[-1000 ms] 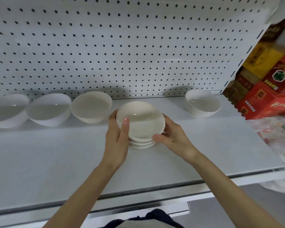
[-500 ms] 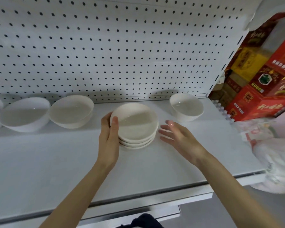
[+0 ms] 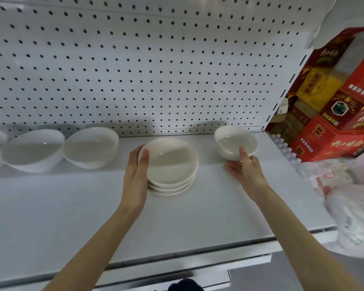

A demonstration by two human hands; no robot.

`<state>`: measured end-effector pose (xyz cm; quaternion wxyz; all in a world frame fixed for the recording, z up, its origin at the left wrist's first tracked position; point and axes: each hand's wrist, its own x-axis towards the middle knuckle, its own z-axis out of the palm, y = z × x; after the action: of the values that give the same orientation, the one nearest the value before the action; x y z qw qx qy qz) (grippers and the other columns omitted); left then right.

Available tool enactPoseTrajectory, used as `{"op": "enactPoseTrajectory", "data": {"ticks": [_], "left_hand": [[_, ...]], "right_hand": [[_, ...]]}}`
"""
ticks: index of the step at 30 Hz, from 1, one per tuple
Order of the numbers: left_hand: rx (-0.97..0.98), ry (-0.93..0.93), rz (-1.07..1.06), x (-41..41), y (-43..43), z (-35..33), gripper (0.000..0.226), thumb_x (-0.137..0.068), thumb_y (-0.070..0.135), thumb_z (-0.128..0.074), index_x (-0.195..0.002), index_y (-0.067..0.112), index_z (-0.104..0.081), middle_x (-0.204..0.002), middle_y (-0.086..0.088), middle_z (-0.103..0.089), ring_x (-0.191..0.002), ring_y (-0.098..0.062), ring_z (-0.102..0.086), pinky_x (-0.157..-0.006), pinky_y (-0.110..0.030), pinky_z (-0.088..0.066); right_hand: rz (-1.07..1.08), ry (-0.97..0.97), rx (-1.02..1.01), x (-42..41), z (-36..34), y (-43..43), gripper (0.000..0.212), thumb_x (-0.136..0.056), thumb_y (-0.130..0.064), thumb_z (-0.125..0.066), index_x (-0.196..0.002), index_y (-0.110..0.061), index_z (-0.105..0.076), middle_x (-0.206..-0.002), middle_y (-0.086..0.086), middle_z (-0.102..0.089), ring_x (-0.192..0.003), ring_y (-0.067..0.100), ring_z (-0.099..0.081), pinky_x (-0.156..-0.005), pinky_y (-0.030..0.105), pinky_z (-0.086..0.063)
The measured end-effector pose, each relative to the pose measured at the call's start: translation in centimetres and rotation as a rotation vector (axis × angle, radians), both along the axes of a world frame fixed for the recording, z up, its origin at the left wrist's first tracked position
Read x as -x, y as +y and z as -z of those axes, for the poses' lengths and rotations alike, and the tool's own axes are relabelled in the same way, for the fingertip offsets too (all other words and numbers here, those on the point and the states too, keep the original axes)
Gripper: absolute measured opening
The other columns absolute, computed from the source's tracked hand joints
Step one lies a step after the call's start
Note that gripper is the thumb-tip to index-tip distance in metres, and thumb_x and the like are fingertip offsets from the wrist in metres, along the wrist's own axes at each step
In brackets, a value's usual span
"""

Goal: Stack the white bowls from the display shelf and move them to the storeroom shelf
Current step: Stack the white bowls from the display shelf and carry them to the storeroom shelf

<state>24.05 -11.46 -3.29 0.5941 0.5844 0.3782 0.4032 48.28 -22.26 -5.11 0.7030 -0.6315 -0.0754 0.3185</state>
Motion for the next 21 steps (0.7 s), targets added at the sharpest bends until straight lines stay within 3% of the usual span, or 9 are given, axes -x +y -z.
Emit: {"op": "enactPoseTrajectory", "data": {"ticks": [5,8,11,14,16,19,21], "left_hand": [[-0.015,0.039,0.014,0.4,-0.1,-0.4,0.024,-0.103,0.039,-0.034,-0.120,0.036,-0.051,-0.114,0.026,-0.057,-0.098,0.023,-0.050,-0.083,-0.001,-0.035],[-0.051,0.066,0.007,0.7,0.0,-1.1,0.043,-0.101,0.043,-0.034,-0.141,0.029,-0.041,-0.134,0.019,-0.047,-0.118,0.007,-0.042,-0.099,-0.014,-0.026],[-0.077,0.021,-0.014,1.1,0.2,-2.5,0.059,-0.091,0.051,-0.037,-0.146,0.028,-0.039,-0.145,0.015,-0.042,-0.125,0.006,-0.037,-0.089,0.002,-0.026],[-0.160,-0.030,-0.011,1.2,-0.3,-4.3,0.052,-0.095,0.045,-0.039,-0.144,0.027,-0.043,-0.149,0.013,-0.041,-0.131,0.007,-0.035,-0.089,0.010,-0.025],[-0.164,-0.109,0.008,1.0,-0.1,-5.3,0.051,-0.097,0.050,-0.047,-0.142,0.027,-0.045,-0.147,0.013,-0.045,-0.132,0.007,-0.038,-0.100,0.000,-0.028],[-0.142,-0.179,0.013,1.0,-0.1,-6.4,0.064,-0.079,0.064,-0.042,-0.135,0.036,-0.047,-0.144,0.016,-0.049,-0.131,0.009,-0.042,-0.114,-0.021,-0.028],[-0.144,-0.173,0.054,1.1,-0.1,-6.3,0.065,-0.077,0.064,-0.040,-0.136,0.039,-0.045,-0.145,0.017,-0.047,-0.132,0.009,-0.041,-0.115,-0.022,-0.026]], "right_hand": [[0.012,0.034,-0.015,-0.1,-0.1,0.1,0.046,-0.097,-0.027,-0.054,-0.132,-0.003,-0.036,-0.104,0.018,-0.056,-0.084,0.024,-0.063,-0.073,0.030,-0.054],[0.014,0.057,-0.033,0.4,-0.6,-0.2,0.034,-0.097,-0.023,-0.051,-0.123,-0.005,-0.039,-0.101,0.018,-0.052,-0.081,0.023,-0.060,-0.069,0.028,-0.052],[-0.046,0.056,-0.092,1.6,-2.0,-0.7,0.031,-0.097,-0.023,-0.050,-0.121,-0.005,-0.043,-0.085,0.014,-0.053,-0.071,0.019,-0.059,-0.063,0.024,-0.055],[-0.146,-0.016,-0.159,3.2,-4.4,-1.0,0.023,-0.098,-0.021,-0.046,-0.115,-0.006,-0.046,-0.078,0.012,-0.054,-0.064,0.018,-0.058,-0.060,0.024,-0.053],[-0.209,-0.045,-0.204,4.5,-5.9,-1.0,0.018,-0.099,-0.020,-0.043,-0.110,-0.006,-0.049,-0.076,0.012,-0.053,-0.061,0.017,-0.057,-0.059,0.025,-0.051],[-0.290,-0.012,-0.234,6.2,-7.6,-0.9,0.022,-0.099,-0.021,-0.040,-0.108,-0.006,-0.054,-0.073,0.009,-0.053,-0.059,0.017,-0.056,-0.060,0.027,-0.047],[-0.356,-0.003,-0.234,7.2,-8.2,-0.9,0.025,-0.099,-0.021,-0.039,-0.110,-0.005,-0.054,-0.070,0.007,-0.053,-0.058,0.017,-0.054,-0.058,0.027,-0.047]]}}
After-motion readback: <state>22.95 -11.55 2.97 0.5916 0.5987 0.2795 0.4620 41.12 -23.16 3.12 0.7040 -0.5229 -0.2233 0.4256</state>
